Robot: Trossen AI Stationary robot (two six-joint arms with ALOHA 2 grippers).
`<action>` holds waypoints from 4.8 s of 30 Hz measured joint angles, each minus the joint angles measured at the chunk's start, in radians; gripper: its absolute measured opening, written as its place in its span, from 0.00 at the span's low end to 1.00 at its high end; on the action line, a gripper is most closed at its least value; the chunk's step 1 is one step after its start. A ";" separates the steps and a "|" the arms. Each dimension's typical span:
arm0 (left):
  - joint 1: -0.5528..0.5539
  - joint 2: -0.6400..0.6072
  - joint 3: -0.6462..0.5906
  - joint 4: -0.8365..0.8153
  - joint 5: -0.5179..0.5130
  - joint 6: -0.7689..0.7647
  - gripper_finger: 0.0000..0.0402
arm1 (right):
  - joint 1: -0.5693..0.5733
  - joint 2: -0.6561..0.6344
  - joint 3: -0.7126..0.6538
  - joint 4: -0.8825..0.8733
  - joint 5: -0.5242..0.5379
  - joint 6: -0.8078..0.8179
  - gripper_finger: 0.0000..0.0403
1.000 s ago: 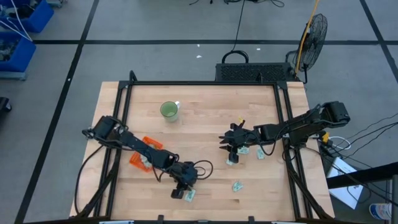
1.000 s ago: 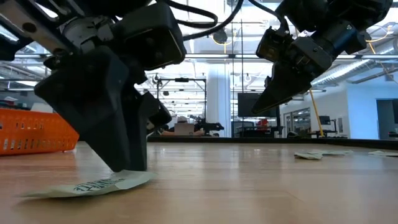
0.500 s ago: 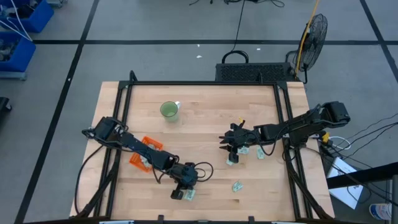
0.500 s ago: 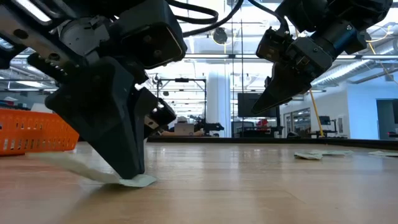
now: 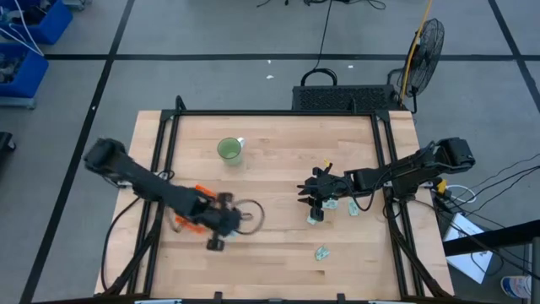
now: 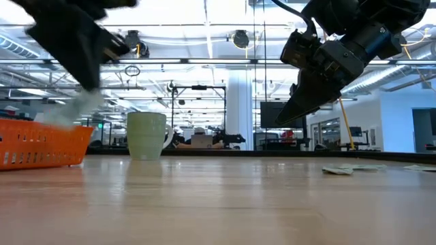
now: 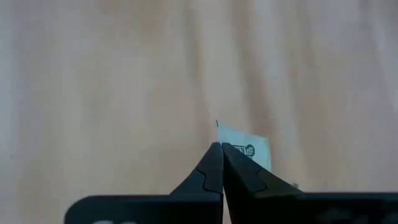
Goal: Pick and place Stevia / Truvia into bins
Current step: Put the stevia packet into the orange bin
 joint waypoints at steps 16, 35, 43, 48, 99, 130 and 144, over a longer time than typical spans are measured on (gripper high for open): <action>-0.027 -0.149 -0.048 -0.591 -0.120 -0.726 0.07 | 0.000 0.000 0.000 0.000 0.000 0.000 0.23; -0.026 -0.150 -0.059 -0.270 -0.350 -0.421 0.22 | 0.000 0.000 0.000 -0.026 0.003 0.001 0.24; 0.011 -0.150 -0.065 0.165 -0.428 -0.066 0.22 | 0.000 0.000 0.000 -0.352 0.003 0.175 0.24; 0.039 -0.150 -0.066 0.187 -0.398 -0.044 0.22 | 0.017 -0.003 0.005 -0.633 0.002 0.429 0.24; 0.157 -0.150 -0.066 0.144 -0.385 0.000 0.22 | 0.217 0.019 0.004 -0.677 0.070 0.527 0.34; 0.152 0.071 -0.068 0.572 -0.222 0.610 0.22 | 0.107 0.038 -0.002 0.299 0.141 0.137 0.02; 0.192 0.136 -0.067 0.789 -0.257 0.766 0.22 | 0.009 0.037 -0.002 0.338 -0.052 0.272 0.02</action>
